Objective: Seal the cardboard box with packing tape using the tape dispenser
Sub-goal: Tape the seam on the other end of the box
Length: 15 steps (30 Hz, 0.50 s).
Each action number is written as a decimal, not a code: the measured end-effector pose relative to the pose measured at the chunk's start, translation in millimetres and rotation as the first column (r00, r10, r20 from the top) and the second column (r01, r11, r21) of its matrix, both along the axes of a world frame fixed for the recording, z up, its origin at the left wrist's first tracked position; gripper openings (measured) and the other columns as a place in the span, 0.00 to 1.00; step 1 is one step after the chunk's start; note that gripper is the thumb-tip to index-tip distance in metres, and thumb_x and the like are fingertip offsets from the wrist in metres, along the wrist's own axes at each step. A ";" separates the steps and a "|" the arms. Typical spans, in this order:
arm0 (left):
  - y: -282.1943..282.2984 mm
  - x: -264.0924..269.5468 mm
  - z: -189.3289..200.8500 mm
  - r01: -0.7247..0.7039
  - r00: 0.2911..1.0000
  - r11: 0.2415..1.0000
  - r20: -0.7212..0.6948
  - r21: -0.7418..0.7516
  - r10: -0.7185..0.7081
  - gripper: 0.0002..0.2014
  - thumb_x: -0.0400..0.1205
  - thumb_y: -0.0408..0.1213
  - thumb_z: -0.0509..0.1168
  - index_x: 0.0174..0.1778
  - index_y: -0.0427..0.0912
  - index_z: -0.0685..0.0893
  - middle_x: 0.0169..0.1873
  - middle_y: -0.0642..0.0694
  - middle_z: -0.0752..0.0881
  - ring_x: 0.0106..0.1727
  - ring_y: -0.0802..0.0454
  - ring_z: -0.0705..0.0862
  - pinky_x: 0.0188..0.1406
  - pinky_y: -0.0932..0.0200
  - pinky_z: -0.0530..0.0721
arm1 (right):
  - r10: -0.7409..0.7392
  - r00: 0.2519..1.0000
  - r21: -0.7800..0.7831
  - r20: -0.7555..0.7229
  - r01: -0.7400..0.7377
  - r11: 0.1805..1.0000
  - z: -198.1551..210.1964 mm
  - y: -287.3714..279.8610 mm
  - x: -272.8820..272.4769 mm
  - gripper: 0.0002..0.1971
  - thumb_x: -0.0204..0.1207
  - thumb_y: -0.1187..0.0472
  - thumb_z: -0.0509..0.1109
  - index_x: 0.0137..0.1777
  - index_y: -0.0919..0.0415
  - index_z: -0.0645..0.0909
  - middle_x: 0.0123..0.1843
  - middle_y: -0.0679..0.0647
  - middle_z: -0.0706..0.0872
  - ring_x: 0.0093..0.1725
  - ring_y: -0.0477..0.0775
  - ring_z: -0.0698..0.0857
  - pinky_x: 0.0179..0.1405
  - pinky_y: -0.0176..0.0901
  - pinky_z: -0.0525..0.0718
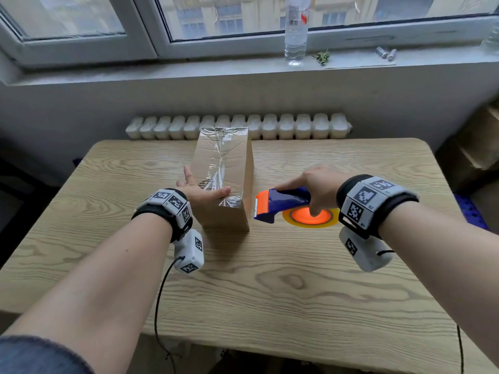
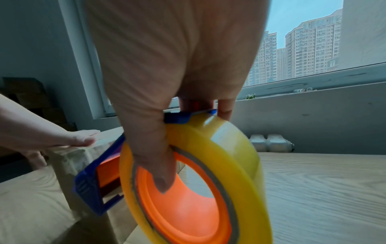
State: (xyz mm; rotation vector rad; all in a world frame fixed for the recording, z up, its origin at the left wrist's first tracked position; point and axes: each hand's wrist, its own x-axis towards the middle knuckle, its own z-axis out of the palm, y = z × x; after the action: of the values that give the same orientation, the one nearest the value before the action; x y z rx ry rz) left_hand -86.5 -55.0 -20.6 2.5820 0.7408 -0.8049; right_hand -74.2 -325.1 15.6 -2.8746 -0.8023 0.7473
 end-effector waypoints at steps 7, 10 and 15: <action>-0.3 -1.5 1.4 -0.012 1.000 0.999 0.001 -0.040 0.012 0.67 0.63 0.77 0.62 0.79 0.49 0.22 0.84 0.36 0.37 0.85 0.36 0.44 0.82 0.37 0.46 | -0.009 1.000 0.013 -0.006 0.009 1.000 -12.0 22.2 2.6 0.47 0.63 0.72 0.72 0.74 0.28 0.66 0.49 0.46 0.79 0.49 0.55 0.80 0.42 0.49 0.84; -0.9 -3.3 3.7 -0.008 1.000 0.999 -0.002 -0.044 0.008 0.66 0.64 0.77 0.61 0.79 0.49 0.22 0.84 0.36 0.37 0.85 0.36 0.45 0.82 0.36 0.47 | -0.018 1.000 0.013 0.002 0.018 1.000 -12.0 26.2 4.8 0.45 0.63 0.72 0.71 0.75 0.29 0.66 0.49 0.45 0.79 0.49 0.54 0.80 0.39 0.48 0.83; -3.6 1.4 10.1 0.008 0.999 1.000 -0.039 0.010 -0.008 0.69 0.62 0.78 0.62 0.80 0.43 0.24 0.83 0.33 0.39 0.85 0.35 0.45 0.83 0.36 0.48 | -0.027 0.999 -0.009 0.021 0.027 1.000 -9.8 29.4 4.0 0.45 0.64 0.71 0.70 0.75 0.28 0.65 0.49 0.46 0.79 0.48 0.54 0.80 0.34 0.44 0.79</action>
State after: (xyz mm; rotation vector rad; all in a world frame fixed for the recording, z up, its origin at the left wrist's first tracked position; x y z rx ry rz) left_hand -85.1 -58.6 -10.5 2.5868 0.7482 -0.8580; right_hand -70.2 -295.7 5.8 -2.9002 -0.7631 0.7216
